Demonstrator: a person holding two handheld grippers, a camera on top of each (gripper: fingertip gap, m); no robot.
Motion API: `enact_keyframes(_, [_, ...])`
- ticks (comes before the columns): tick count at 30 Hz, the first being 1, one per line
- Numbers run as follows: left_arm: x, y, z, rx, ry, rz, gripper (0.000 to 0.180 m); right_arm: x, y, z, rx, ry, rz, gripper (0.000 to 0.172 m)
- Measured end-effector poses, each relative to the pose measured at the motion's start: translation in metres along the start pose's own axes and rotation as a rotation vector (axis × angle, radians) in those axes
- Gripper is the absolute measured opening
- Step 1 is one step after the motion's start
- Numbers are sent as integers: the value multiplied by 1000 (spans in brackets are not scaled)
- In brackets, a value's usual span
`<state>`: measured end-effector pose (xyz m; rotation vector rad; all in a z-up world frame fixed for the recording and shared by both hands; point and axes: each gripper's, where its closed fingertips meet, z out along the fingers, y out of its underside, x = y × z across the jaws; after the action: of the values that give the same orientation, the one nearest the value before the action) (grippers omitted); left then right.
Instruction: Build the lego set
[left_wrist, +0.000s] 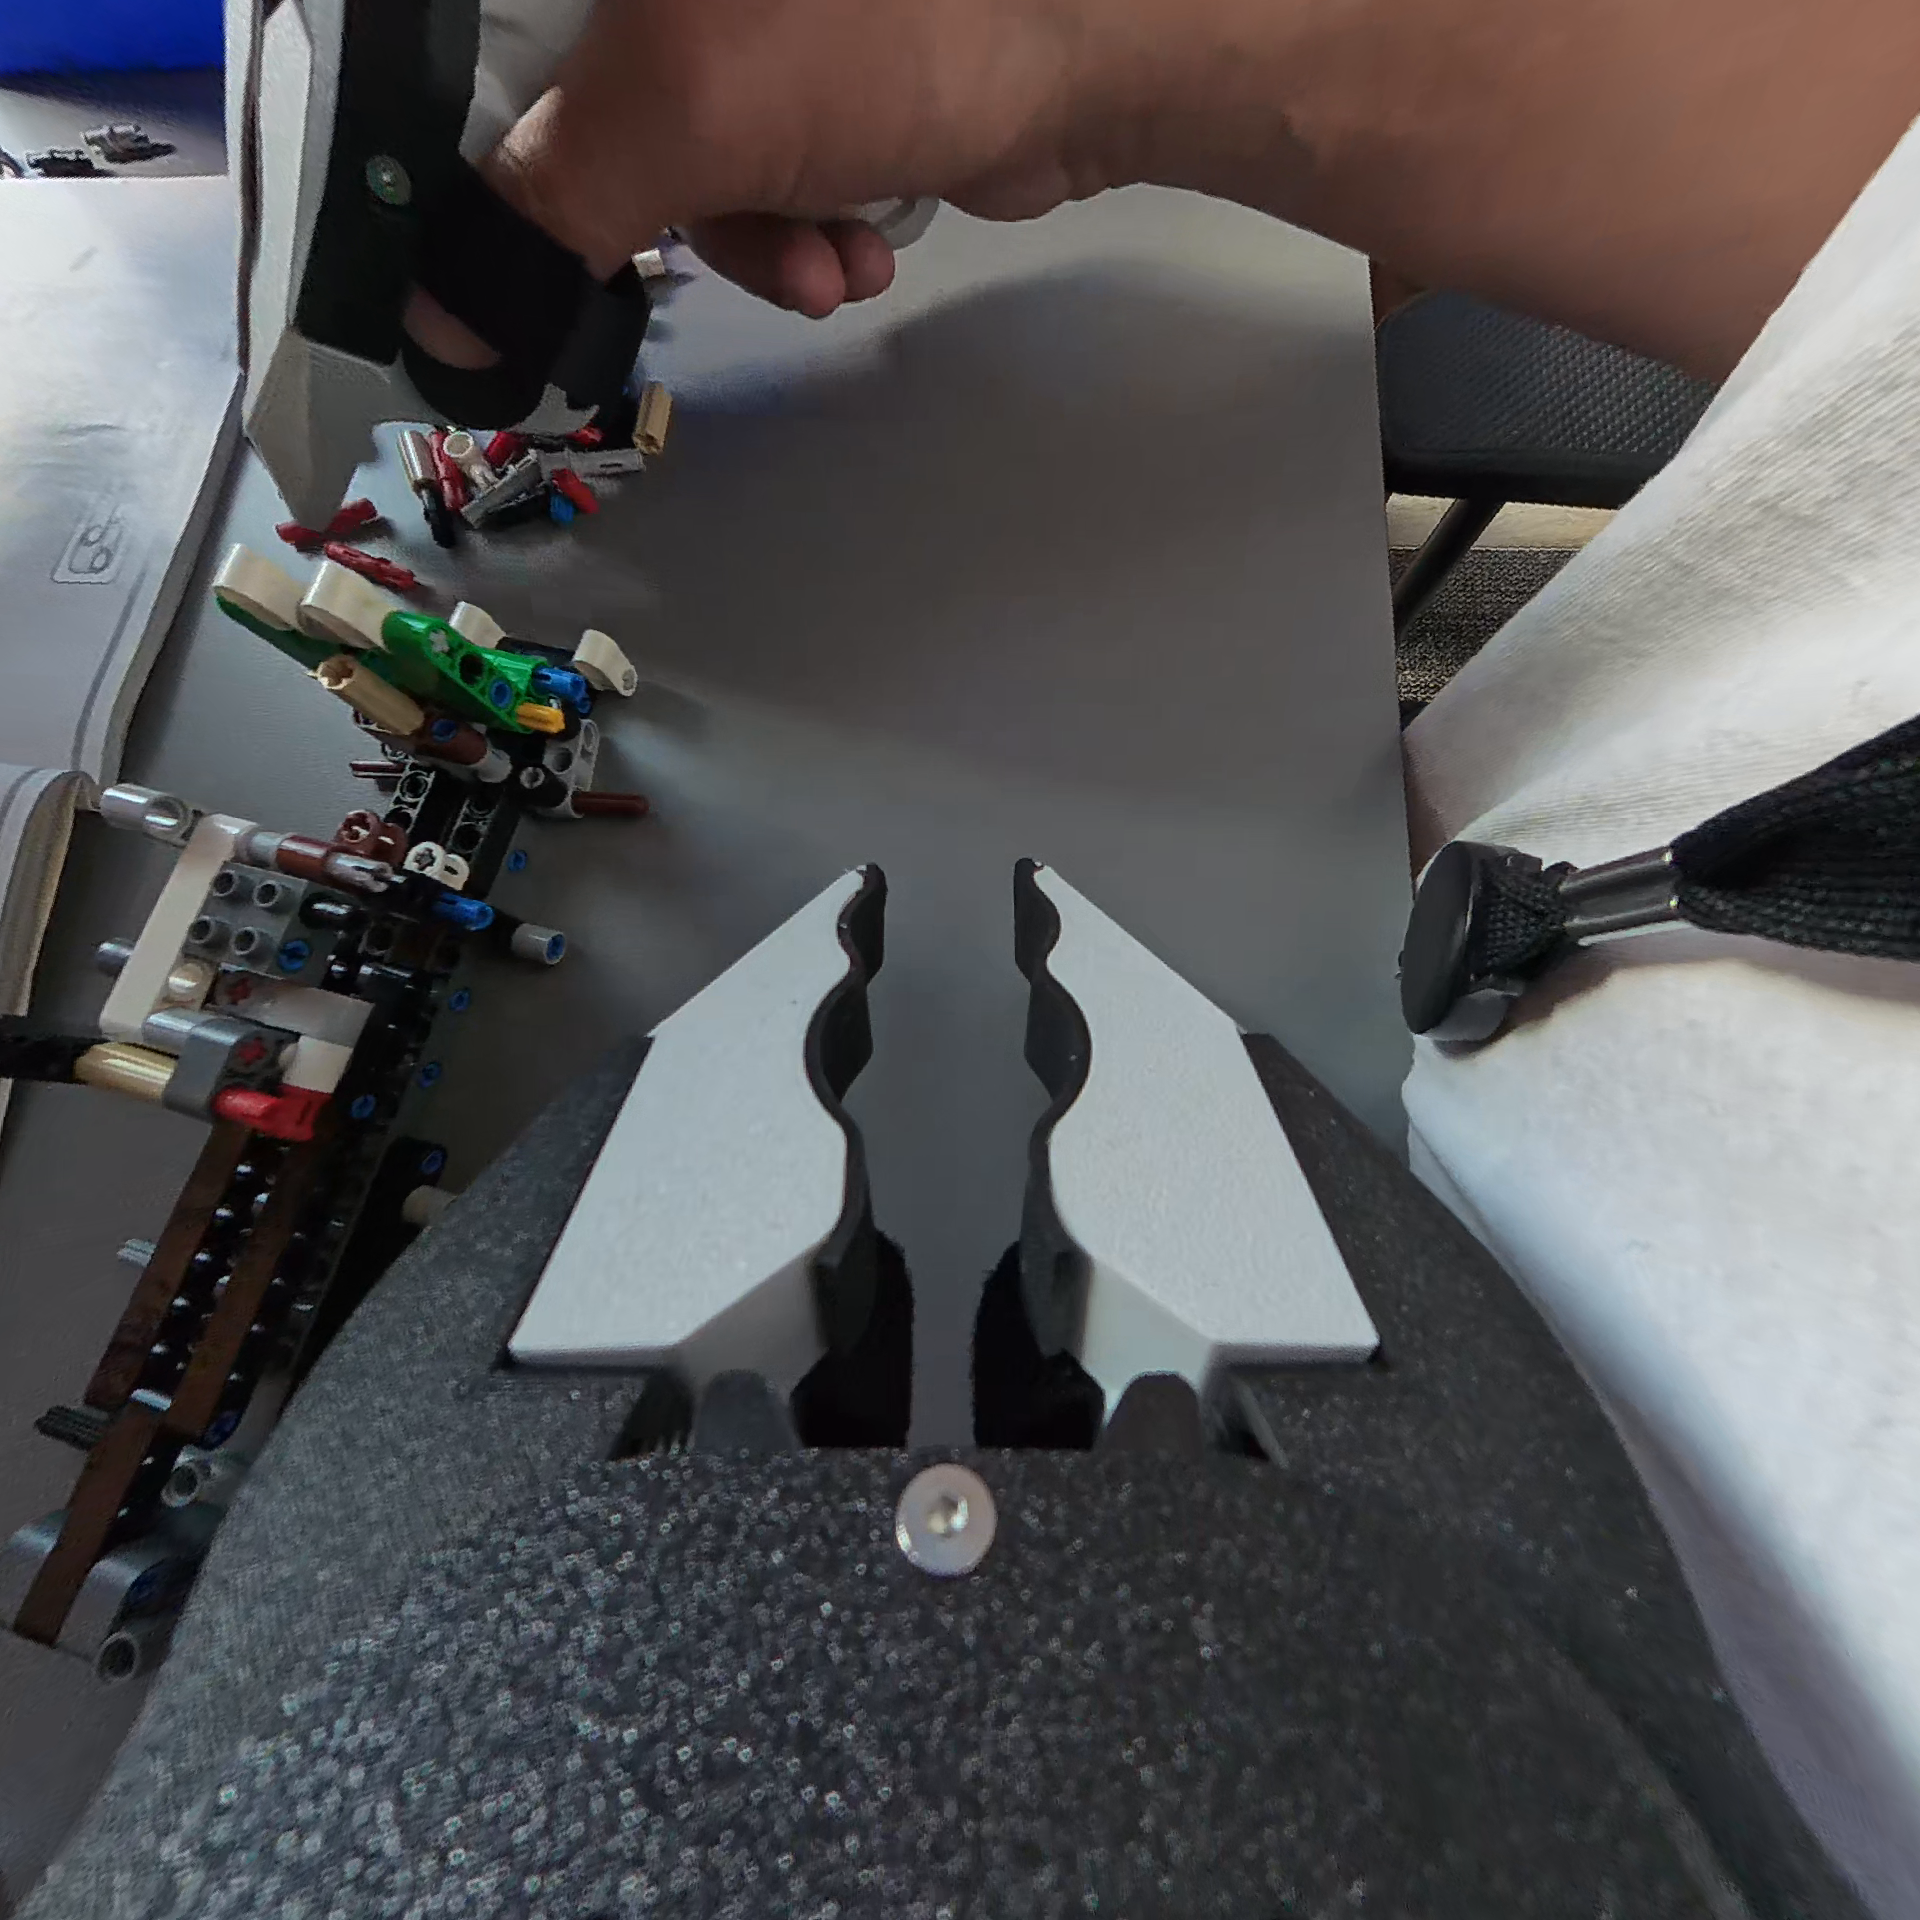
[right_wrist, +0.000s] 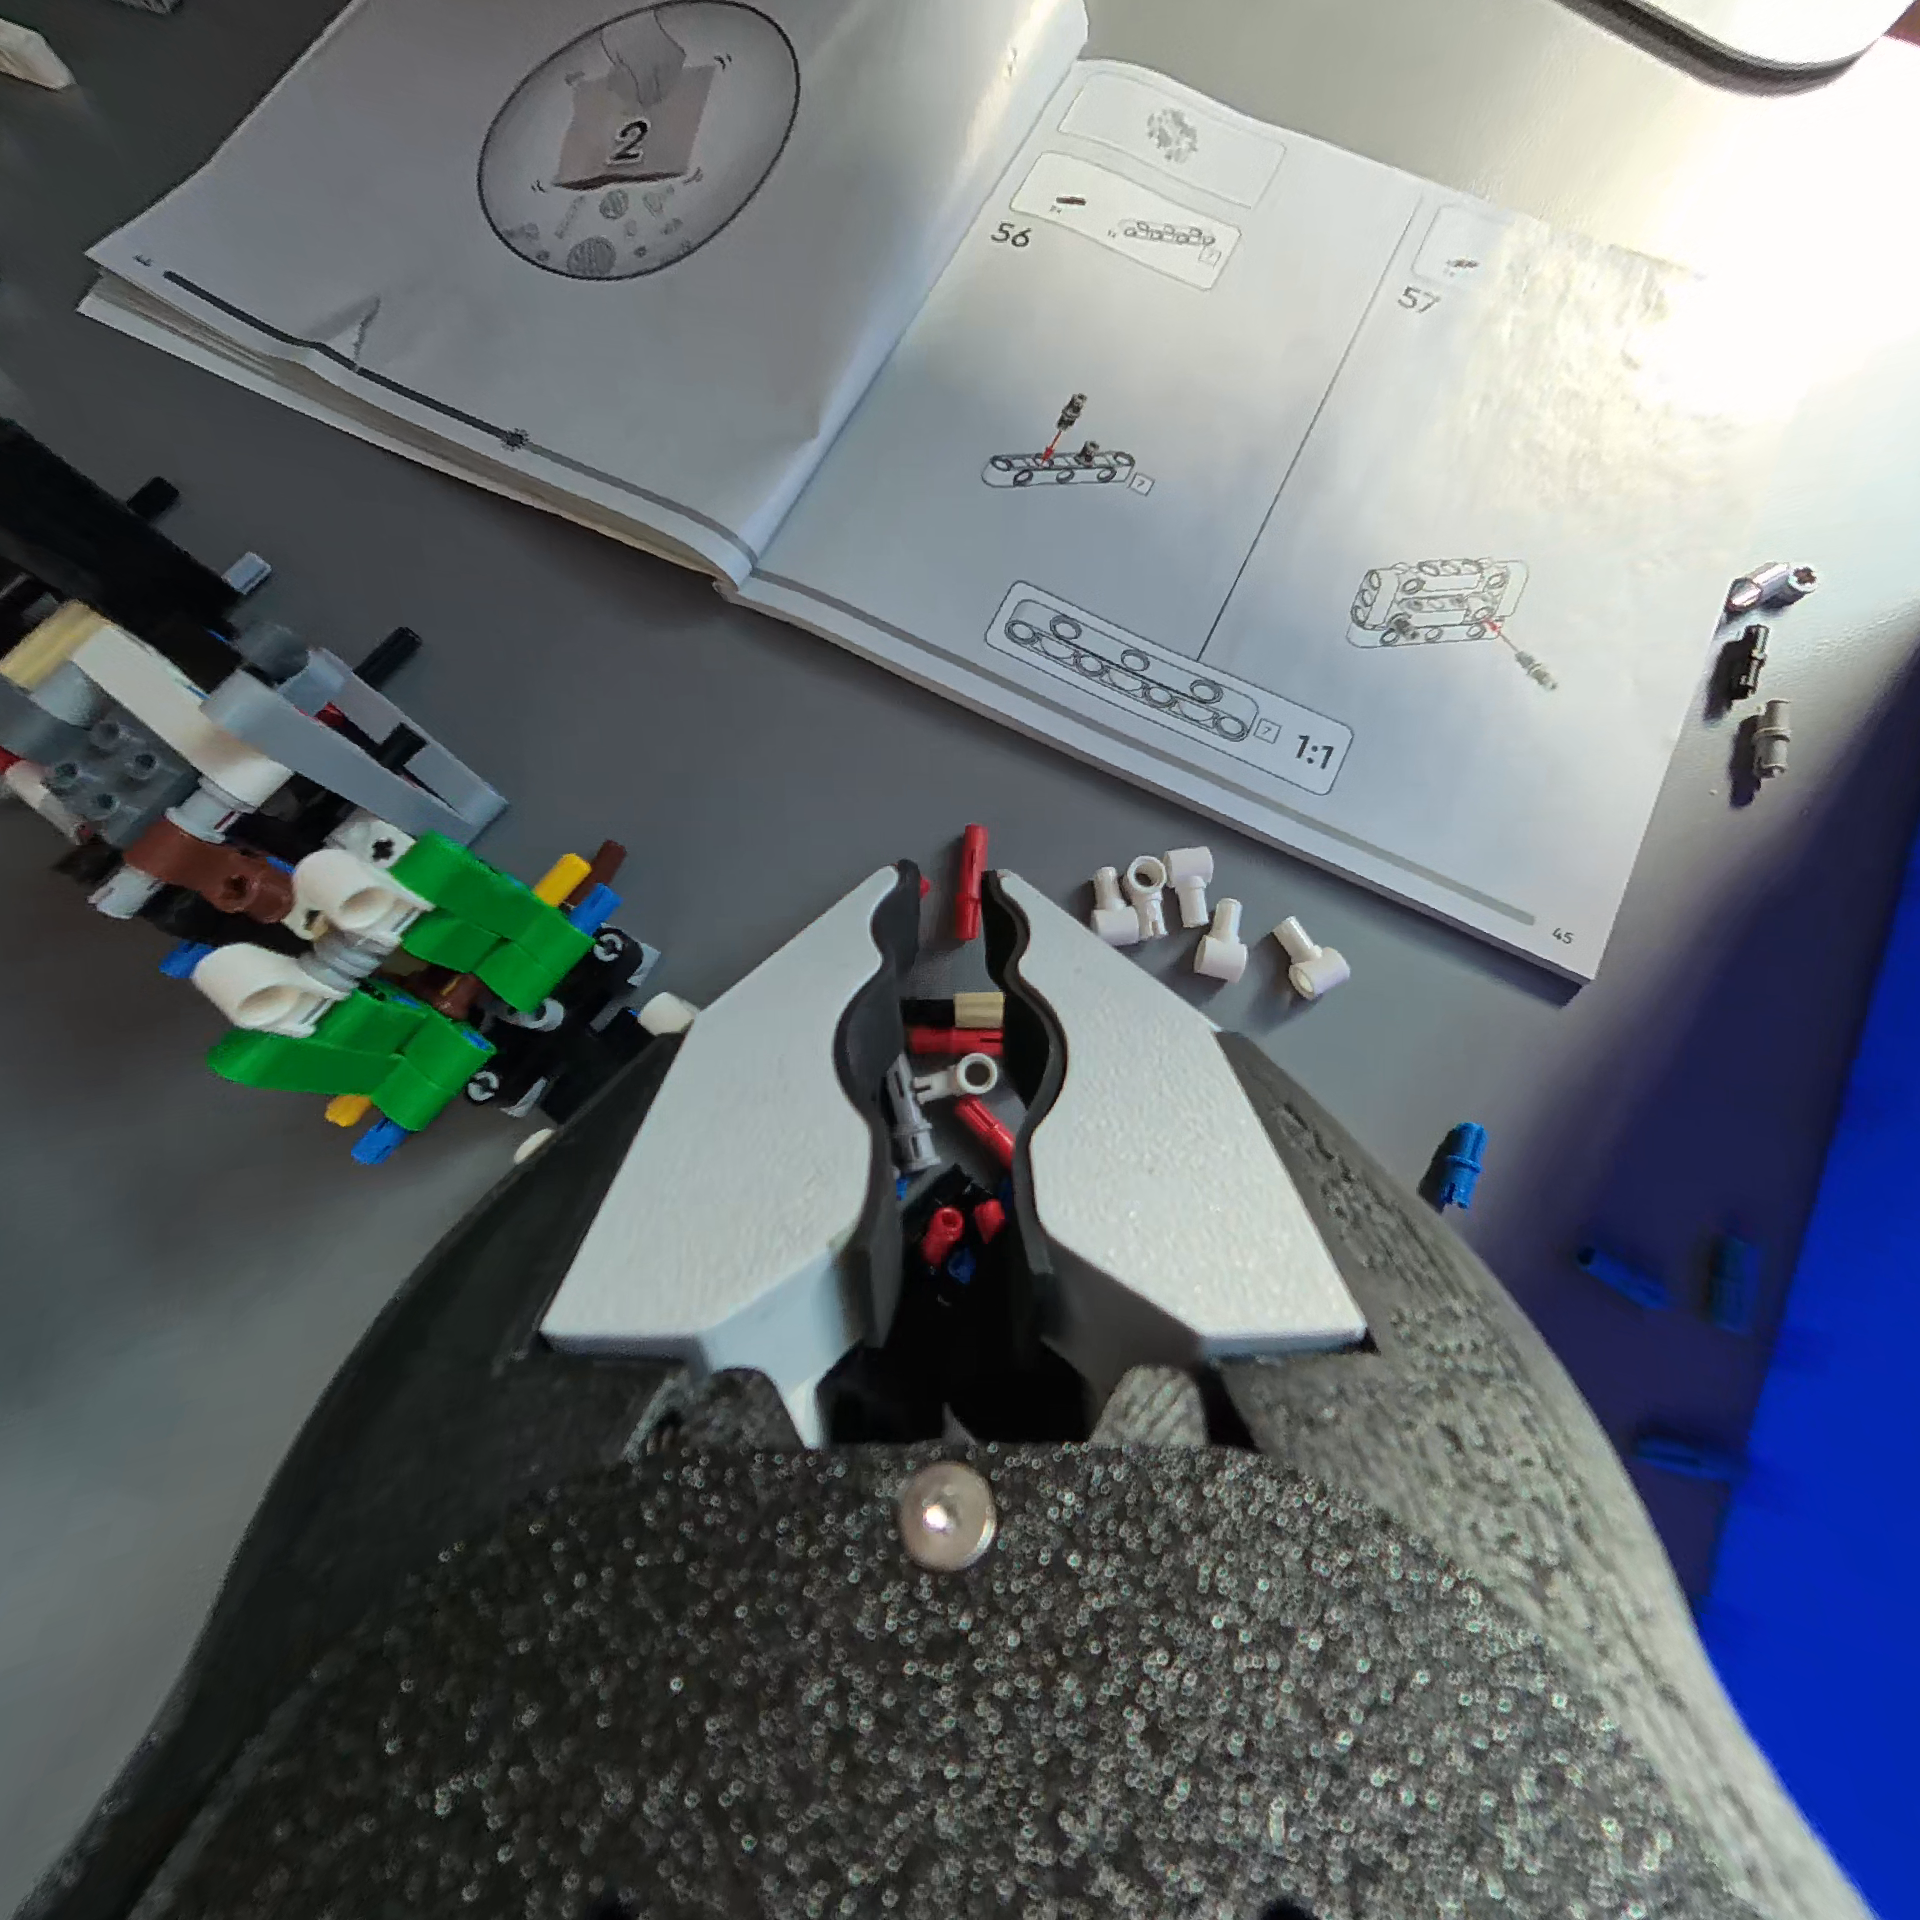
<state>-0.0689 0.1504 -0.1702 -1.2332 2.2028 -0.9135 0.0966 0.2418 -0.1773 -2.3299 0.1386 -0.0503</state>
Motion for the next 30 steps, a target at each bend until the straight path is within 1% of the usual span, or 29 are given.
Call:
enact_keyframes(2, [0, 0, 0, 0, 7, -1, 22, -7, -3, -2, 12, -28, 2, 14])
enact_keyframes(4, [1, 0, 1, 1, 13, 2, 22, -10, -2, 1, -2, -37, 0, 22])
enact_keyframes(6, [2, -1, 2, 0, 12, 11, 22, -6, 2, 6, -36, -5, -14, 24])
enact_keyframes(10, [2, 0, 2, -3, 15, 10, 23, -3, 6, 9, -59, 11, -28, 22])
enact_keyframes(16, [0, 1, 1, -3, 10, 7, 22, 7, 5, 10, -69, 34, -32, 10])
enact_keyframes(21, [1, 0, 1, -2, 9, 10, 22, 12, 8, 8, -74, 42, -42, 4])
enact_keyframes(24, [1, 0, 1, -4, 6, 14, 22, 11, 6, 1, -55, 27, -33, 7])
enact_keyframes(26, [0, -1, 1, -3, 8, 12, 22, 0, -1, -4, -10, -38, -41, 13])
enact_keyframes(30, [2, -1, 2, -5, 12, 21, 22, 5, 1, 1, -39, -9, -87, 21])
